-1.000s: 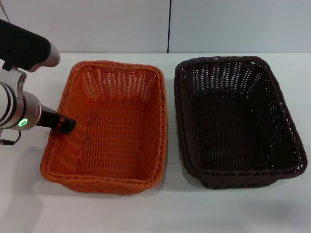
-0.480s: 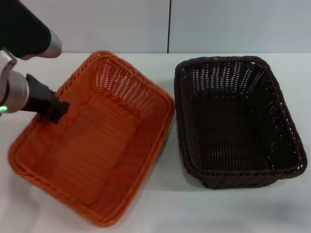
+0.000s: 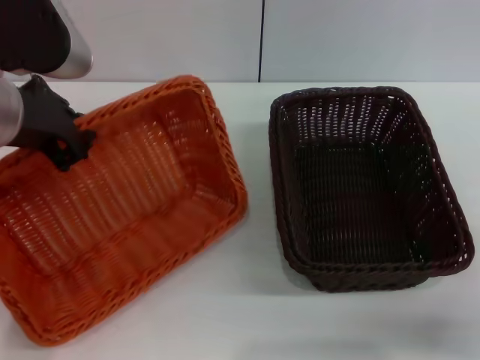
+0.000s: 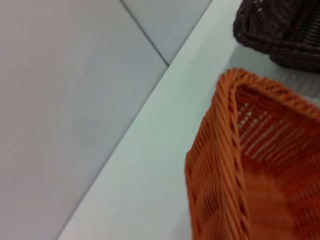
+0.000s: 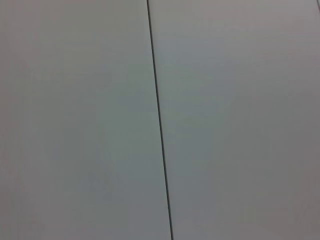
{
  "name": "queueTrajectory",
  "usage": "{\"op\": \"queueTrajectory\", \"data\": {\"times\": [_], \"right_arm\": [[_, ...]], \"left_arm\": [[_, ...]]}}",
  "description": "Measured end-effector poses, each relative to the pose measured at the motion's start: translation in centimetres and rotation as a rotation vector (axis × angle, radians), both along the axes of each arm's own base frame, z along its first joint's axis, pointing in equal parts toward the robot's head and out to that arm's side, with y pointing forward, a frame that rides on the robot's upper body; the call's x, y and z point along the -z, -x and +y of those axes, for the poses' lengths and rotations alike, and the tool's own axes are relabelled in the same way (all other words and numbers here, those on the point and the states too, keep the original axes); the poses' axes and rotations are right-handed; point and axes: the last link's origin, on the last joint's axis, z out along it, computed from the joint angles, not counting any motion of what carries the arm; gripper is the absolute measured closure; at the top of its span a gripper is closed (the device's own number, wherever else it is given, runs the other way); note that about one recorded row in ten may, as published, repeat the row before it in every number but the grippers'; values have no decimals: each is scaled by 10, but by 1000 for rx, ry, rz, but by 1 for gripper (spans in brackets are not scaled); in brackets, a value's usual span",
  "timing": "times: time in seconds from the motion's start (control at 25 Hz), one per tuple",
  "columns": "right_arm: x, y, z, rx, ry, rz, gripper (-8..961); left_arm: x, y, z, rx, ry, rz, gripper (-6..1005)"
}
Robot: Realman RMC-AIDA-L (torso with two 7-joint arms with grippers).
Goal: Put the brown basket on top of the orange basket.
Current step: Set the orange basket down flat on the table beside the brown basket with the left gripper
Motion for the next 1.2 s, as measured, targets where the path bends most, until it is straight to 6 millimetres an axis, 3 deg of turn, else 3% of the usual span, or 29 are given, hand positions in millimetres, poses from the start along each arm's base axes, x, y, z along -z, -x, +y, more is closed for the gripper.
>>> {"op": "queueTrajectory", "data": {"times": [0.08, 0.48, 0.76, 1.08, 1.2], "right_arm": [[0, 1, -1, -5, -5, -1, 251], [1, 4, -3, -16, -7, 10, 255], [2, 7, 2, -26, 0, 13, 264], [2, 9, 5, -33, 5, 11, 274], [3, 9, 6, -31, 12, 12, 278]], "left_arm": [[-7, -8, -4, 54, 41, 62, 832], [-5, -18, -6, 136, 156, 169, 831], [8, -25, 0, 293, 295, 294, 831], [26, -26, 10, 347, 383, 280, 830], [44, -30, 32, 376, 420, 262, 830]]}}
